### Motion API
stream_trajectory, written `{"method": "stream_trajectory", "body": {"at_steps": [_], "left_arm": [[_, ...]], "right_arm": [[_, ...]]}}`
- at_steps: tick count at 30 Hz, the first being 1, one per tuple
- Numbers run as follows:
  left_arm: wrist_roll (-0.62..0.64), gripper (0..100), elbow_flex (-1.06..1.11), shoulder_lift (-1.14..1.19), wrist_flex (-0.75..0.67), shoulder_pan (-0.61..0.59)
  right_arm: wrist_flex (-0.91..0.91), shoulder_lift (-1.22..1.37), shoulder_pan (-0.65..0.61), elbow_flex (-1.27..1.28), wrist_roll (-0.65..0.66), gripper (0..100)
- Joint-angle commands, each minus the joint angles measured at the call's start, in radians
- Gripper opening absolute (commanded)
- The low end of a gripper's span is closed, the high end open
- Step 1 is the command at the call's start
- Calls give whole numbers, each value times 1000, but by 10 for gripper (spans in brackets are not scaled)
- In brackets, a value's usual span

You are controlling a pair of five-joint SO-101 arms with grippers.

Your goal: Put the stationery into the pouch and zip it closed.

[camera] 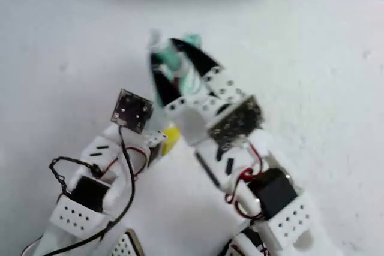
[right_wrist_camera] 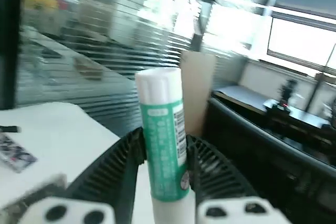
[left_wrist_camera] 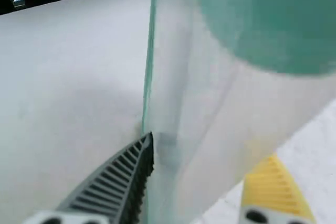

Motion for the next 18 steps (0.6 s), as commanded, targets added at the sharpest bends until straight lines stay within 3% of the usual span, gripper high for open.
{"method": "stream_trajectory", "body": {"at_steps": [1, 9, 18], "left_arm": [[-5, 278, -9, -5, 3, 15], [6, 278, -12, -5, 0, -10], [41, 278, -14, -5, -2, -25]], "right_arm": [[12, 81, -50, -89, -83, 17], [105, 88, 142, -94, -348, 17], [325, -128, 255, -89, -370, 17]]}}
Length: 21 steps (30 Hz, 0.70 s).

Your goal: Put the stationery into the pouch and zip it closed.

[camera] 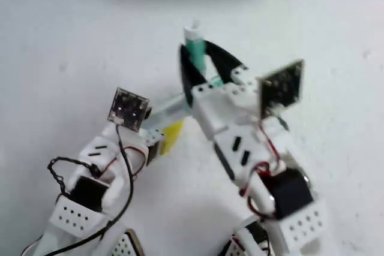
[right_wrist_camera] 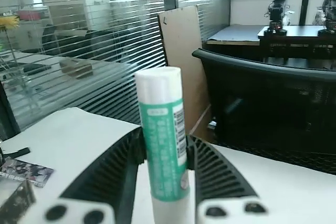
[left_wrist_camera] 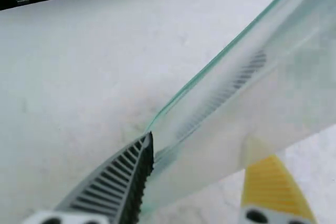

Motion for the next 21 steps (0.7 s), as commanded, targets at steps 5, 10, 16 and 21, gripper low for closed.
{"method": "stream_trajectory", "body": {"at_steps": [5, 10, 16, 21], "left_arm": [[20, 278, -15, -5, -2, -8], [20, 278, -12, -5, -2, -12], [20, 278, -12, -5, -2, -16], [20, 278, -14, -5, -2, -16]], "right_arm": [[151, -148, 84, -12, -17, 17], [62, -162, 45, 89, -11, 17], [-36, -97, 8, 167, -11, 17], [-125, -19, 8, 166, -20, 17]]}}
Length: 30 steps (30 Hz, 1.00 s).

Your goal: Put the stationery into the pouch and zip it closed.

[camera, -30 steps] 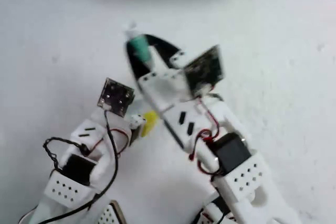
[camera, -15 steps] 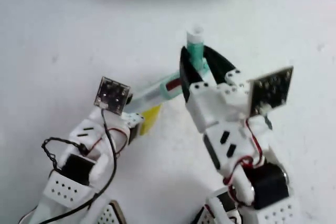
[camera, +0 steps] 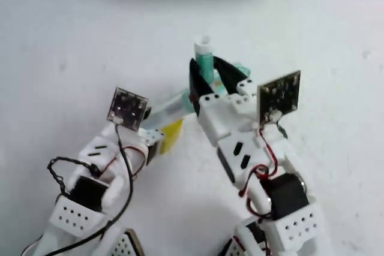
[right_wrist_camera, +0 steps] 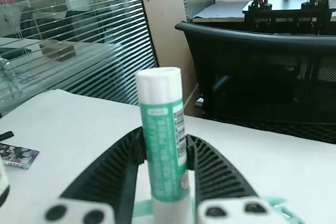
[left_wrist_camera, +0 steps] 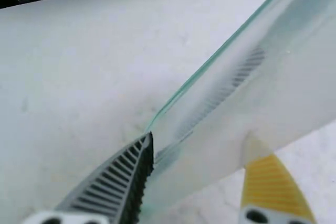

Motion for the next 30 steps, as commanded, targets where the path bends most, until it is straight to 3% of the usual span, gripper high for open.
{"method": "stream_trajectory", "body": {"at_steps": [1, 14, 25, 30], "left_arm": [[14, 278, -15, -5, -2, -10], [15, 278, -15, -5, -2, -13], [15, 211, -15, -5, -28, -50], [15, 211, -12, -5, -29, -56]], "right_arm": [[-81, 58, -18, -11, -11, 17], [-225, 234, -208, -18, -11, 17], [-107, 229, -173, -14, -8, 27], [-102, 196, -173, -18, -9, 166]]}}
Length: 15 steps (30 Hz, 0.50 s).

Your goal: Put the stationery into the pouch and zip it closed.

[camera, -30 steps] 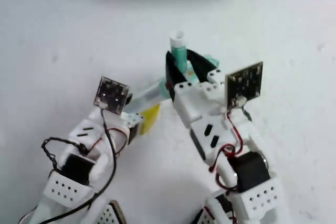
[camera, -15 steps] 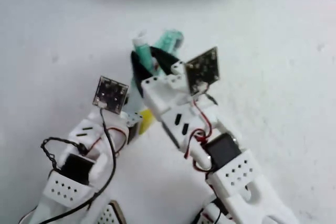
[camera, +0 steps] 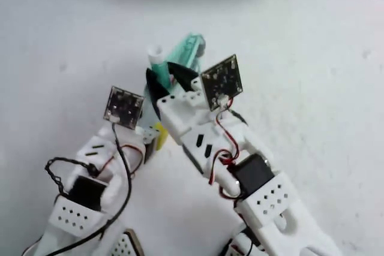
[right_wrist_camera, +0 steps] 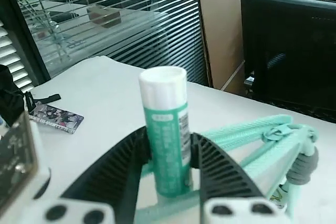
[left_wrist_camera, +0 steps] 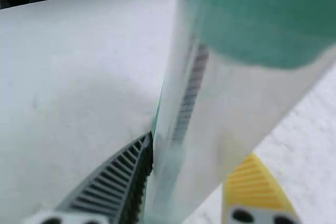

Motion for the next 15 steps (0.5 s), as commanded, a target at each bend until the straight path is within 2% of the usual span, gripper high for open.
{"method": "stream_trajectory", "body": {"at_steps": [1, 8, 15], "left_arm": [[15, 211, -12, -5, -29, -22], [15, 211, -12, -5, -29, -22], [12, 208, -11, -5, -29, -16]], "right_arm": [[12, -48, 15, -17, -8, 185], [48, -191, 21, -74, 2, 191], [271, -73, 122, -365, 2, 191]]}}
